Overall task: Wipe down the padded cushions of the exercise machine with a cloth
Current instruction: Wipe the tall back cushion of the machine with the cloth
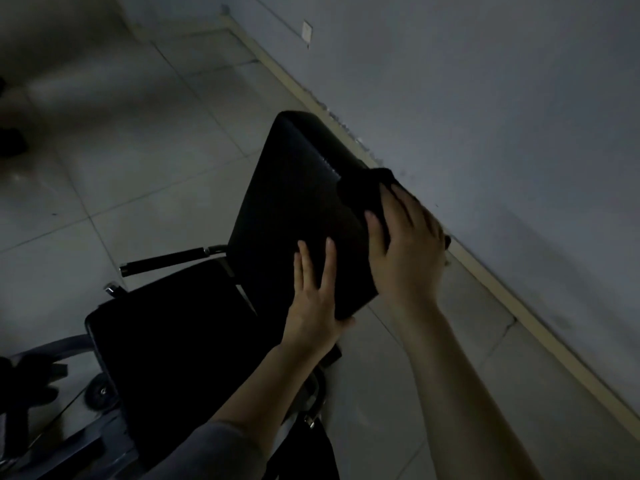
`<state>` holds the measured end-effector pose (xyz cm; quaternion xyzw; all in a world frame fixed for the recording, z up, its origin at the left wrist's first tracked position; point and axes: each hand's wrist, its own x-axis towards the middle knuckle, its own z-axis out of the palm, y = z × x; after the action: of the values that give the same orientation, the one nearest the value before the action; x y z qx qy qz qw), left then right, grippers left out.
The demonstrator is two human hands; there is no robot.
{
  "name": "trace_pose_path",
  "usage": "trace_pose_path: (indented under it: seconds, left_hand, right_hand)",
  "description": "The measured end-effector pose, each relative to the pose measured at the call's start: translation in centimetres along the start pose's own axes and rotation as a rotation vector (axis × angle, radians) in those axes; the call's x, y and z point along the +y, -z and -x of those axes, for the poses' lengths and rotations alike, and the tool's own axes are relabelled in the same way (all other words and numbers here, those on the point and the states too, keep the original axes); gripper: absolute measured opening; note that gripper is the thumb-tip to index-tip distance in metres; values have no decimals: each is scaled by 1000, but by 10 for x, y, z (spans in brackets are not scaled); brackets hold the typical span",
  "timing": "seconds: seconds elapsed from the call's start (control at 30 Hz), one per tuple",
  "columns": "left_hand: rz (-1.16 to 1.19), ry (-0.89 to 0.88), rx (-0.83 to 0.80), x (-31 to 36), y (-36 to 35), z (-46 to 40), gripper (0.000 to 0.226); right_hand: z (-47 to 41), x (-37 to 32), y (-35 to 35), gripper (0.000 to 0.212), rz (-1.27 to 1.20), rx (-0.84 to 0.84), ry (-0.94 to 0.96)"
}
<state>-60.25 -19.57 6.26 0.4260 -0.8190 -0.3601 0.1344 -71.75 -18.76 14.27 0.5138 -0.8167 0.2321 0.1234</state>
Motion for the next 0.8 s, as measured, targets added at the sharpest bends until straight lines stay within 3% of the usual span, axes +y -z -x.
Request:
trace_pose_path:
  seconds: [0.13, 0.3, 0.43, 0.63, 0.8]
  left_hand:
    - [-10, 5, -3, -3, -1, 2, 126]
    - [-51, 24, -16, -2, -4, -1, 124]
    - [-92, 43, -46, -2, -5, -1, 125]
    - [-112, 31, -80, -4, -2, -3, 123]
    - [-94, 5, -49, -8, 0, 1, 124]
  right_hand:
    - [52, 22, 9, 45, -4, 29, 114]
    - [-4, 19, 19, 52, 35, -284, 288]
    - [-79, -19, -14, 56, 20, -474, 279]
    - [-128, -61, -55, 54, 65, -429, 300]
    - [-71, -32, -19, 56, 161, -362, 385]
